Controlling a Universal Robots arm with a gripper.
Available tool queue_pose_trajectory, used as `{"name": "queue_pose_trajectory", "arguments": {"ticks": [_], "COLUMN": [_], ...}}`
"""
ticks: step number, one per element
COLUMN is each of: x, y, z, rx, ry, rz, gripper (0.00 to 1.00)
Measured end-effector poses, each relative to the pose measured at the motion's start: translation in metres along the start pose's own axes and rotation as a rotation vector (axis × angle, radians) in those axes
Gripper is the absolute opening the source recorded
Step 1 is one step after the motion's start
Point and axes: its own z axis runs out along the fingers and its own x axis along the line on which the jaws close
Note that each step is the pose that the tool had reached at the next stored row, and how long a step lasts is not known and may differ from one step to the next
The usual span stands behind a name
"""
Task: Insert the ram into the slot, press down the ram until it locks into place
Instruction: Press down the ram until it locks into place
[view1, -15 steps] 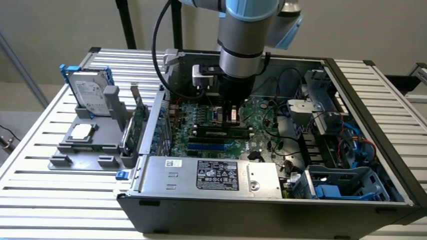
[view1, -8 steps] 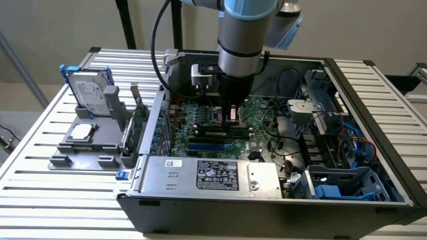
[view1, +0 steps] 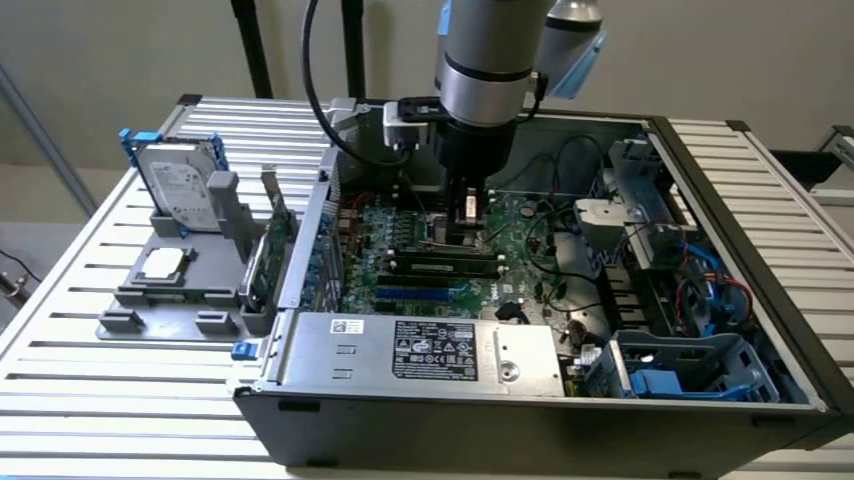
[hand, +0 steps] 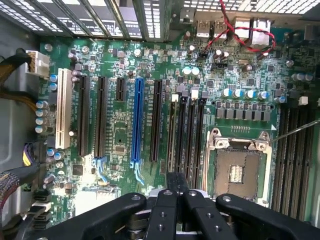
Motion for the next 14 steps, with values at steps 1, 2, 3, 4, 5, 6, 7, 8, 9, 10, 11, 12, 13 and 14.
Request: {"name": "queue_pose_trajectory", "arguments": {"ticks": [1,2,3,4,5,6,7,8,9,10,11,12,13,14], "x": [0.0000,0.0000,0.0000,0.0000,0.0000,0.0000,0.0000,0.0000,0.0000,0.0000,0.0000,0.0000,0.0000,0.0000], "y": [0.0000,0.0000,0.0000,0.0000,0.0000,0.0000,0.0000,0.0000,0.0000,0.0000,0.0000,0.0000,0.0000,0.0000], "z": [0.0000,0.0000,-0.0001,-0.0001,-0.0001,-0.0001,-0.0001,-0.0001,-0.0001,-0.0001,-0.0001,-0.0001,-0.0001,-0.0001], "rx": [-0.0001,-0.0001,-0.0001,-0.0001,-0.0002,-0.0001,-0.0002,-0.0001,-0.0002,-0.0002,-0.0002,-0.0002,-0.0002,-0.0001], "ry": [0.0000,0.0000,0.0001,0.0001,0.0002,0.0001,0.0002,0.0002,0.0002,0.0002,0.0002,0.0002,0.0002,0.0002], "rz": [0.000,0.000,0.000,0.000,0.000,0.000,0.000,0.000,0.000,0.000,0.000,0.000,0.000,0.000], "gripper": [0.11,0.11,0.11,0.11,0.11,0.11,0.11,0.11,0.11,0.11,0.11,0.11,0.11,0.11]}}
